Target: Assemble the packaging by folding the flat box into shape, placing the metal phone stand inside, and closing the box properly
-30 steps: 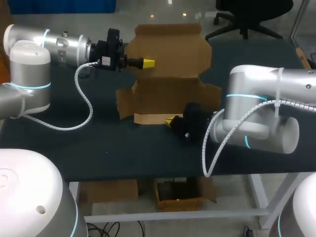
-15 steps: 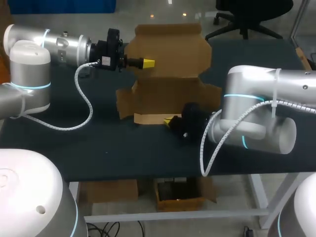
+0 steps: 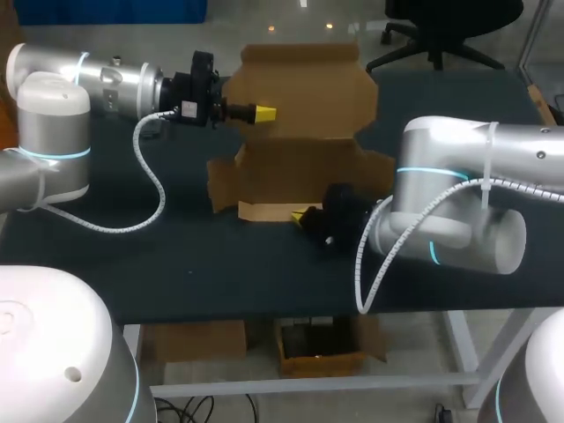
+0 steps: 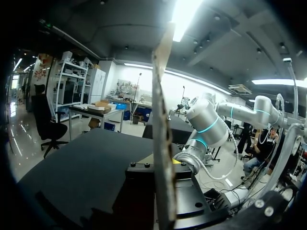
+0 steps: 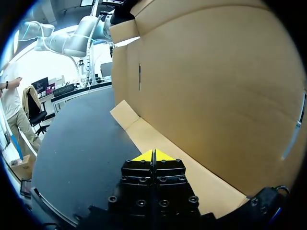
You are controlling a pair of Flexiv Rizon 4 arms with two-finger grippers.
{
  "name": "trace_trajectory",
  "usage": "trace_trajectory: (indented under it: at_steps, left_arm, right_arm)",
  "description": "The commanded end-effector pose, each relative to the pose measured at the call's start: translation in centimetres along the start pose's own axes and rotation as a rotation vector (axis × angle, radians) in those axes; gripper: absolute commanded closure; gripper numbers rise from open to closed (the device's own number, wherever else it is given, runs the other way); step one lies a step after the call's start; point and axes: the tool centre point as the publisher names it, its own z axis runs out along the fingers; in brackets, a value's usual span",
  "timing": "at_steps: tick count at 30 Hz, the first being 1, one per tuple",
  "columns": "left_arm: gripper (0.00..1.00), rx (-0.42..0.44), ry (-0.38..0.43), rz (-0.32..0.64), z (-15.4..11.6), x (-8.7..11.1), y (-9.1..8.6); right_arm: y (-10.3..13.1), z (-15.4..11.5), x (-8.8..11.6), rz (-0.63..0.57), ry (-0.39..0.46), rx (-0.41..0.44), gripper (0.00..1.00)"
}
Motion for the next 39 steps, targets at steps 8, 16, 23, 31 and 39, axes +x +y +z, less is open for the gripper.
trace_trajectory:
  at_steps: [8, 16, 23, 31, 39]
  left_arm:
    - [1.00, -0.005, 0.017, -0.003, 0.2, 0.0, 0.8]
    - [1.00, -0.011, 0.028, -0.010, 0.4, 0.3, 1.6]
    - [1.00, -0.025, 0.034, -0.009, 0.5, 0.8, 1.8]
    - [1.00, -0.038, 0.045, -0.004, 0.6, 1.2, 2.2]
    - [1.00, -0.033, 0.033, 0.012, 0.7, 1.7, 2.7]
  right_arm:
    - [-0.4, 0.5, 0.0, 0.003, -0.008, -0.004, 1.00]
    - [-0.6, 0.4, 0.0, 0.007, -0.009, -0.005, 1.00]
    - [-0.6, 0.4, 0.0, 0.010, -0.007, -0.006, 1.00]
    - [-0.7, 0.5, 0.0, 0.013, -0.007, -0.006, 1.00]
    - [-0.7, 0.6, 0.1, 0.016, -0.007, -0.003, 1.00]
